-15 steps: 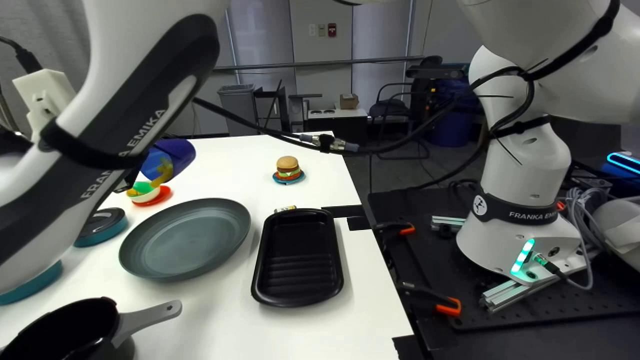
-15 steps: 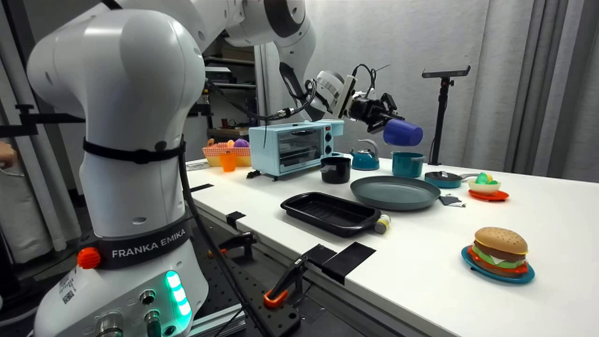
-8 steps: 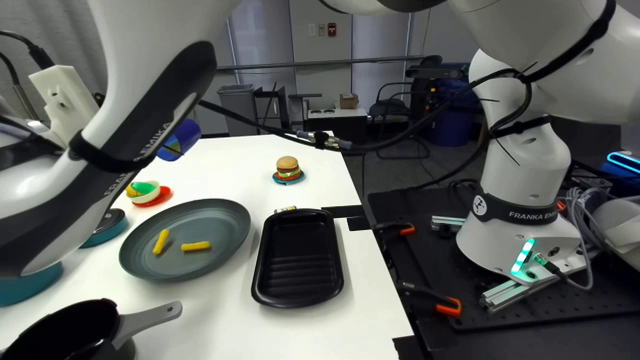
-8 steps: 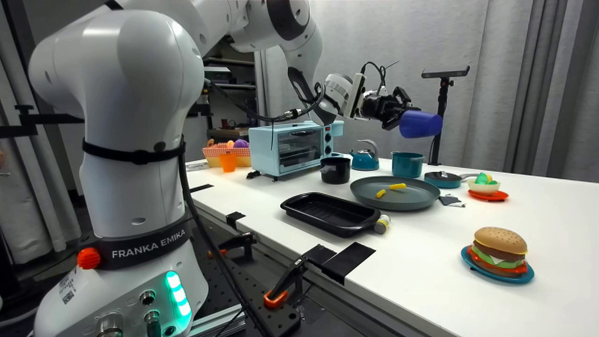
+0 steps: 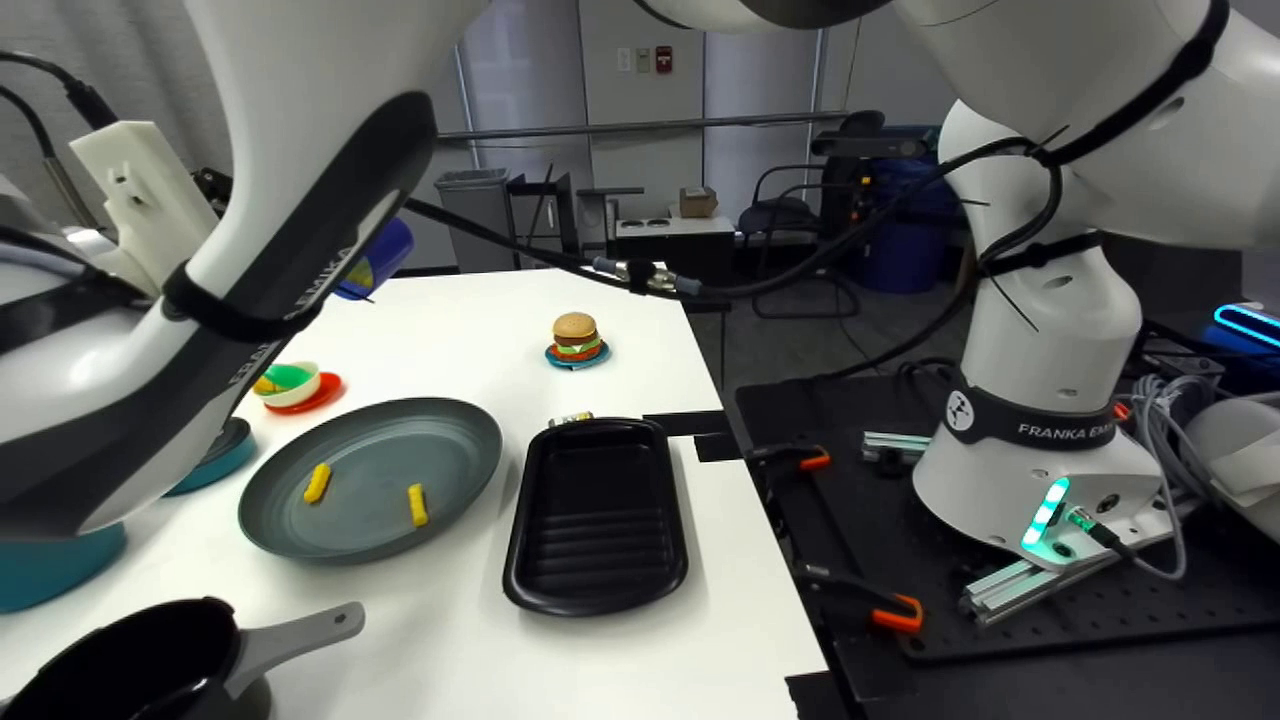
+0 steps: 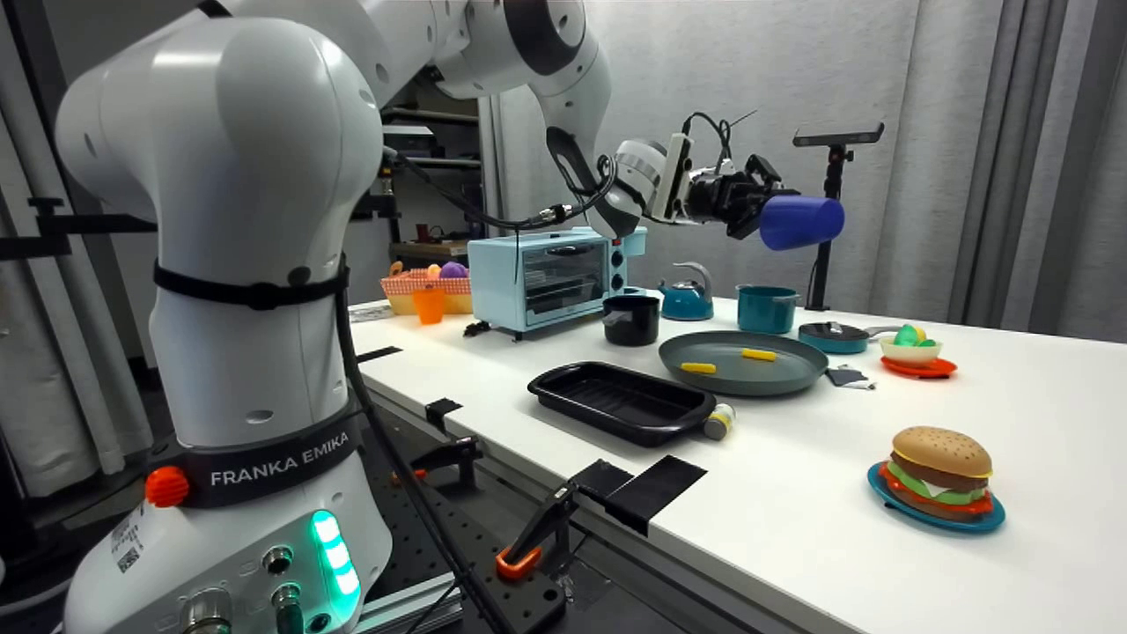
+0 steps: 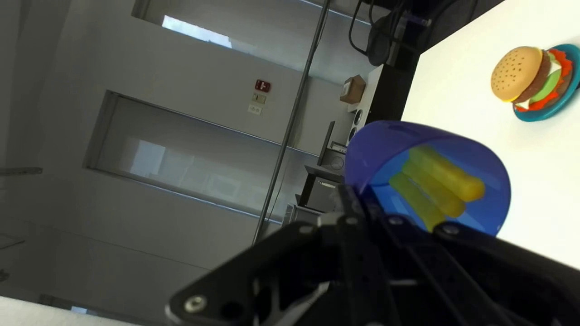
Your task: Pour the contents of the blue cup onto the plate
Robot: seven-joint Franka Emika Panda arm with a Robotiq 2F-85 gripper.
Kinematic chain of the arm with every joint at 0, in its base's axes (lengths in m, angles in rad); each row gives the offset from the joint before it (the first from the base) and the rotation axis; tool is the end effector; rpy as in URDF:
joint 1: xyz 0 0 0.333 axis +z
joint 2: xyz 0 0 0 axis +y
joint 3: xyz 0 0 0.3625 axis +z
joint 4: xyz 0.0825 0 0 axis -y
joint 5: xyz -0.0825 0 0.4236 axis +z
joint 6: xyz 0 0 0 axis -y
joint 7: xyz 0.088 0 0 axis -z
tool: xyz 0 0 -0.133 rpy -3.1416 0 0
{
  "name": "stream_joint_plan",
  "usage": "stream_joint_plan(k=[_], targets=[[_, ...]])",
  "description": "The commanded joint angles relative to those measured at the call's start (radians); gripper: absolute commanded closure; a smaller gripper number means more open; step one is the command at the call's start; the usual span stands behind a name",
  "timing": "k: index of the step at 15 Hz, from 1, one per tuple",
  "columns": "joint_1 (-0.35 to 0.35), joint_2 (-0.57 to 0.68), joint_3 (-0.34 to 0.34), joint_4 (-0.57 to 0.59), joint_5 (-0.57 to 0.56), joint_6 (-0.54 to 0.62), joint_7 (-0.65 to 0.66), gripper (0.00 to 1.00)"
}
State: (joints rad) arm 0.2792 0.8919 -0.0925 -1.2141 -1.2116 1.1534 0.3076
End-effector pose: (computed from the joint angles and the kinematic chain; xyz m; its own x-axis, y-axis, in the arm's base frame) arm 0.7500 0.0150 0.3025 0.9126 -0.2968 -0.2812 0.2645 -0.0959 0.9596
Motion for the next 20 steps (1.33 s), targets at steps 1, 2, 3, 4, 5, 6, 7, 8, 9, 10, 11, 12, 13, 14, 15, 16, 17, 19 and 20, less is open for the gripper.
stream_joint_plan(k=[1, 2, 3, 4, 5, 6, 7, 8, 9, 10, 11, 12, 13, 14, 15, 16, 17, 19, 20], targets=[[-0.001, 0.012, 0.000, 0.001, -0.060, -0.076, -0.044, 0.99], [-0.003, 0.013, -0.001, 0.001, -0.067, -0.092, -0.054, 0.99], [-0.004, 0.014, 0.000, 0.002, -0.073, -0.109, -0.063, 0.99], [-0.006, 0.014, 0.001, -0.001, -0.082, -0.121, -0.072, 0.99], [-0.008, 0.013, 0.002, -0.005, -0.093, -0.130, -0.079, 0.99], [-0.009, 0.014, 0.002, -0.005, -0.104, -0.138, -0.088, 0.99], [-0.009, 0.017, 0.002, -0.003, -0.116, -0.144, -0.097, 0.99], [-0.011, 0.017, 0.003, -0.001, -0.129, -0.145, -0.105, 0.99], [-0.012, 0.019, 0.004, 0.003, -0.142, -0.146, -0.113, 0.99], [-0.013, 0.022, 0.004, 0.009, -0.153, -0.147, -0.120, 0.99], [-0.014, 0.024, 0.005, 0.012, -0.164, -0.146, -0.127, 0.99], [-0.014, 0.025, 0.006, 0.015, -0.174, -0.146, -0.133, 0.99], [-0.014, 0.026, 0.008, 0.016, -0.181, -0.147, -0.137, 0.99], [-0.015, 0.026, 0.010, 0.017, -0.186, -0.146, -0.139, 0.99], [-0.016, 0.026, 0.012, 0.018, -0.188, -0.147, -0.139, 0.99], [-0.018, 0.025, 0.016, 0.022, -0.183, -0.147, -0.136, 0.99], [-0.023, 0.021, 0.019, 0.022, -0.174, -0.146, -0.129, 0.99], [-0.031, 0.017, 0.025, 0.031, -0.155, -0.148, -0.117, 0.99], [-0.034, 0.015, 0.028, 0.037, -0.147, -0.150, -0.113, 0.99]])
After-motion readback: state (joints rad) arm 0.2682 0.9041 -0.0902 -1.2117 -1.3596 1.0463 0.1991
